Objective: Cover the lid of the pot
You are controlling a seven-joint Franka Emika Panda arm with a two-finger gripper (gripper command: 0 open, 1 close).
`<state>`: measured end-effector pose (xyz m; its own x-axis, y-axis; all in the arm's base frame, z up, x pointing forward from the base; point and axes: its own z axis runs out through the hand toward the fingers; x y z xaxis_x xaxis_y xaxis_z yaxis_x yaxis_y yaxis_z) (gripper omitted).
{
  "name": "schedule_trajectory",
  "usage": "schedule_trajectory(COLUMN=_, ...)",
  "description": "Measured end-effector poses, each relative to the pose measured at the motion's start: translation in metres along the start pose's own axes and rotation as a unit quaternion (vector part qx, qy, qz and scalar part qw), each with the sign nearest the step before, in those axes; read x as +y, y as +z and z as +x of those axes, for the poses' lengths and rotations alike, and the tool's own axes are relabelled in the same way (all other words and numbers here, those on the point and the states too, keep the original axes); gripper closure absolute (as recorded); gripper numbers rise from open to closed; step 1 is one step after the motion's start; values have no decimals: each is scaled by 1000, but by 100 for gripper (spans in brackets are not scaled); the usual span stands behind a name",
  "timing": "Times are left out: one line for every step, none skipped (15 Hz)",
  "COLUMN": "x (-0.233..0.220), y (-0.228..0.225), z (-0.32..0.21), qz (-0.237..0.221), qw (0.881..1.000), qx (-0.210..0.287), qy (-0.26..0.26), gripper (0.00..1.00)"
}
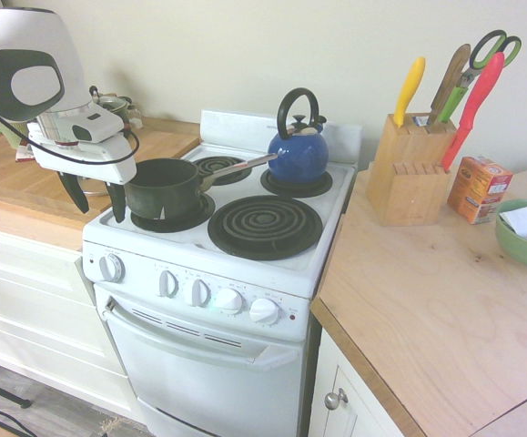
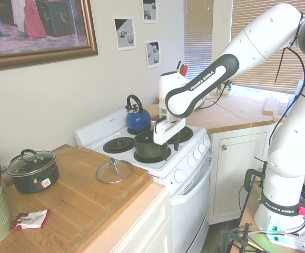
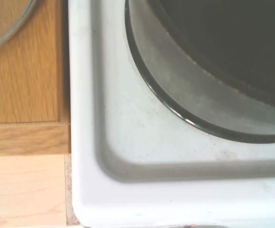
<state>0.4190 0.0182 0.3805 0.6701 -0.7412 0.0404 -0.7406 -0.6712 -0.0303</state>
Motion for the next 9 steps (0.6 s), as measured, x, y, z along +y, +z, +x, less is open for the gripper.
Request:
schedule_trajectory(x=0, y=0, z=0, qz=-1, qw=1000, qx=0, qy=0, gripper=0)
schedule_trajectory(x=-1, y=1, z=0, qz=-1, qw=1000, qx=-1, qy=0, gripper=0)
schedule_trajectory(x=-4, y=0, z=-2, qz=0, qw=1000, qx=1, qy=0, gripper=0)
schedule_trajectory(x=-9, y=-4, z=-3, qz=3, qw=1000, qx=4, qy=1, gripper=0)
schedule_trajectory(x=-17, y=-9, z=-6, qz=6, qw=1000, qx=9, qy=4, gripper=0)
schedule_trajectory(x=-27, y=-15, z=-10, qz=10, qw=1000, qx=14, qy=6, gripper=0)
schedule_trajectory(x=-40, y=-23, z=-14, qz=17, qw=1000, qx=20, qy=10, gripper=0)
schedule_trajectory(x=-55, y=-32, z=-19, qz=25, qw=999, qx=25, qy=19, gripper=0)
schedule_trajectory(x=-71, y=-39, z=-25, qz=32, qw=998, qx=28, qy=34, gripper=0)
